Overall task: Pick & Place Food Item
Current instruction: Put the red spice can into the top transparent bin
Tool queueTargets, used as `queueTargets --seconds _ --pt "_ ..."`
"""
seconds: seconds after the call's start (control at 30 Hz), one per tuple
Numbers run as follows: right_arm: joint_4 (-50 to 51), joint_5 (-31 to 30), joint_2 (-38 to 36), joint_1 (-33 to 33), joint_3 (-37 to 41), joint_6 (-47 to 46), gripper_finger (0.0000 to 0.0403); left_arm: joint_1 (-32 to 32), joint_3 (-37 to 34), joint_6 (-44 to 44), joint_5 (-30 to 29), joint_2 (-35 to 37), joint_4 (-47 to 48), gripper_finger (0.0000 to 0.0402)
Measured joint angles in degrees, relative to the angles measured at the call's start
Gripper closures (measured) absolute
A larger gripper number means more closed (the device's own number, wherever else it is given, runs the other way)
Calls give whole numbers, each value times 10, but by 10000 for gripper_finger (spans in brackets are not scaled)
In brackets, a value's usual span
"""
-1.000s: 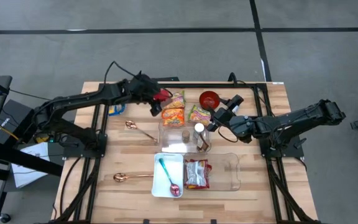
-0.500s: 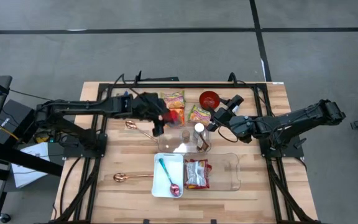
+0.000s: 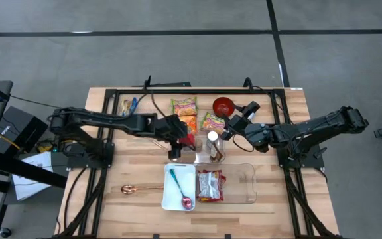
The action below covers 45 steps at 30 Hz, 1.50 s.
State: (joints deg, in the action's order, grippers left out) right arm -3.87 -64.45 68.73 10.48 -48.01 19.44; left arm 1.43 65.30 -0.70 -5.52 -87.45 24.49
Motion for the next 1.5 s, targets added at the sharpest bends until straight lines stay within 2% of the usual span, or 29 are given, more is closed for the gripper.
queueTargets --seconds 0.27,0.47,0.87,1.07,1.5 --pt "0 0 0 0 0 0 182 14 0 1 0 -39 8 189" --pt "0 0 0 0 0 0 182 23 -12 10 1 -39 9 189" --pt "0 1 0 0 0 0 182 25 -55 10 15 -39 -46 188" --pt "0 1 0 0 0 0 182 34 -80 -3 41 -38 -86 188" --pt "0 1 0 0 0 0 182 60 -80 -5 60 -38 -89 186"
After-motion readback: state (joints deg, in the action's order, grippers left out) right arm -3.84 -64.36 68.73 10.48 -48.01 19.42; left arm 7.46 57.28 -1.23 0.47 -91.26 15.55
